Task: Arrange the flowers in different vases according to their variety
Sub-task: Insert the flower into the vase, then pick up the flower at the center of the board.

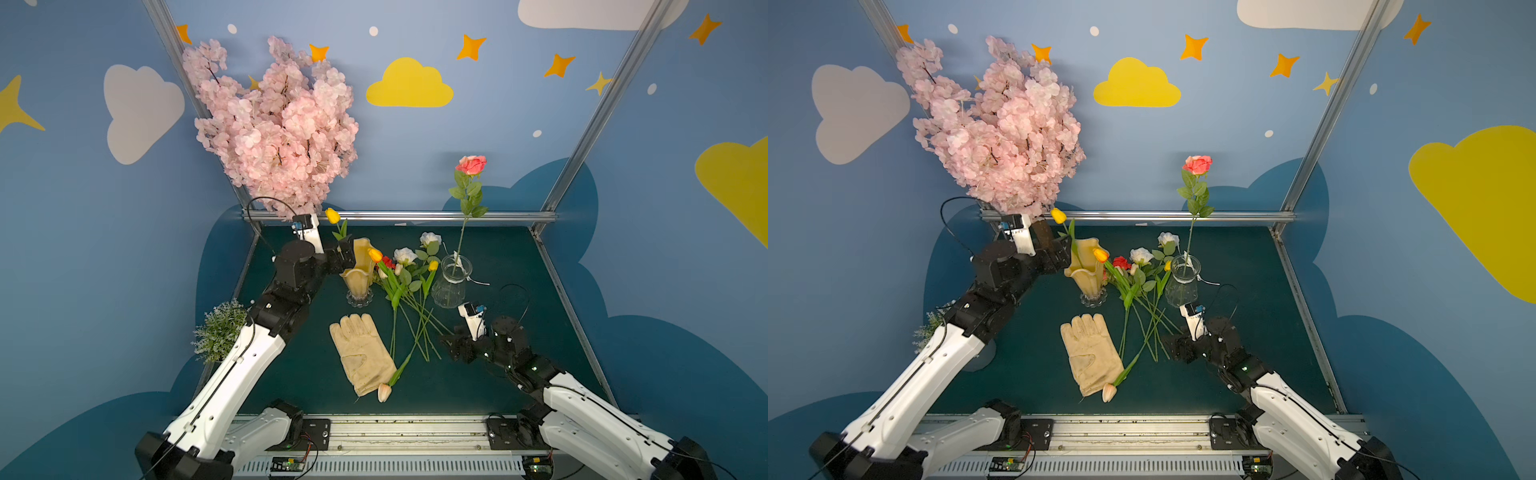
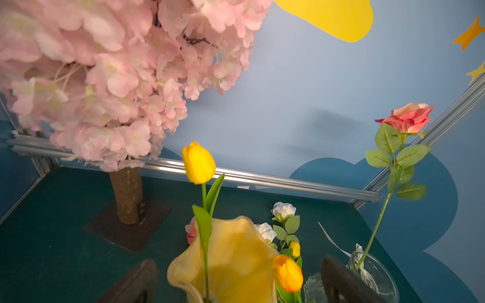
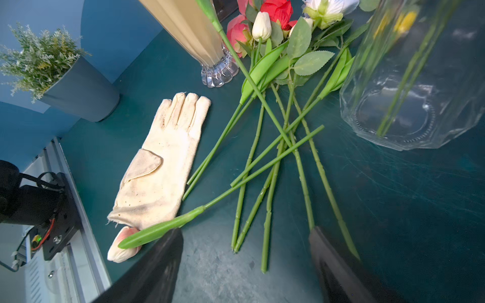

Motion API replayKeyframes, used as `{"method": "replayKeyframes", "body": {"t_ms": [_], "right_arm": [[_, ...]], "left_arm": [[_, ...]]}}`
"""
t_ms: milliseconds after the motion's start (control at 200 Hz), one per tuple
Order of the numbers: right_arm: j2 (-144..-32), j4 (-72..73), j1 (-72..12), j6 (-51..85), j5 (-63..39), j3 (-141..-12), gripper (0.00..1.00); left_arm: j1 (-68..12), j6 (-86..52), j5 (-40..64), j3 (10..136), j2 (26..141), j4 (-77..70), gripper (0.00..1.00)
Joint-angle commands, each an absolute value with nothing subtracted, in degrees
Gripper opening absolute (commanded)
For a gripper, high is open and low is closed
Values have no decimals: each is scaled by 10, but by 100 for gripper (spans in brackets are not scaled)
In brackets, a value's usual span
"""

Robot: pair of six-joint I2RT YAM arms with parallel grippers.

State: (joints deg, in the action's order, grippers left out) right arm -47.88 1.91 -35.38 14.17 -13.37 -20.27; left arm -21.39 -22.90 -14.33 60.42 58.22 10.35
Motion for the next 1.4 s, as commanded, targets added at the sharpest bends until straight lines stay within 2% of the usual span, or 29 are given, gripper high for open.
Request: {"method": "replayKeyframes", "body": {"t_ms": [0,180,265,521,921,1202,1277,1342,1397], "right_arm": [[-514,60,-364,115,-133,-237,74],[-592,85,-381,72,-126,-275,64],[-633,91,-388,56,-123,-301,62],[-774,109,-397,15,-115,-382,54],[-935,92,-421,-24,-88,-530,41],[-992,59,-429,-25,-54,-608,18],[-990,59,-433,-26,-40,-615,18],[-988,58,-436,-28,-24,-617,25],[-988,50,-438,-32,-18,-623,26]], "left_arm": [[-214,-300,-135,527,523,147,100],[-215,-336,-123,372,400,78,100],[-215,-344,-129,312,356,61,100],[-215,-331,-150,186,287,-8,100],[-214,-322,-123,208,336,-9,100],[-215,-314,-123,206,328,-10,100],[-214,-315,-124,207,327,-10,100],[-215,-313,-124,207,326,-10,100],[-214,-313,-123,206,325,-10,100]]}}
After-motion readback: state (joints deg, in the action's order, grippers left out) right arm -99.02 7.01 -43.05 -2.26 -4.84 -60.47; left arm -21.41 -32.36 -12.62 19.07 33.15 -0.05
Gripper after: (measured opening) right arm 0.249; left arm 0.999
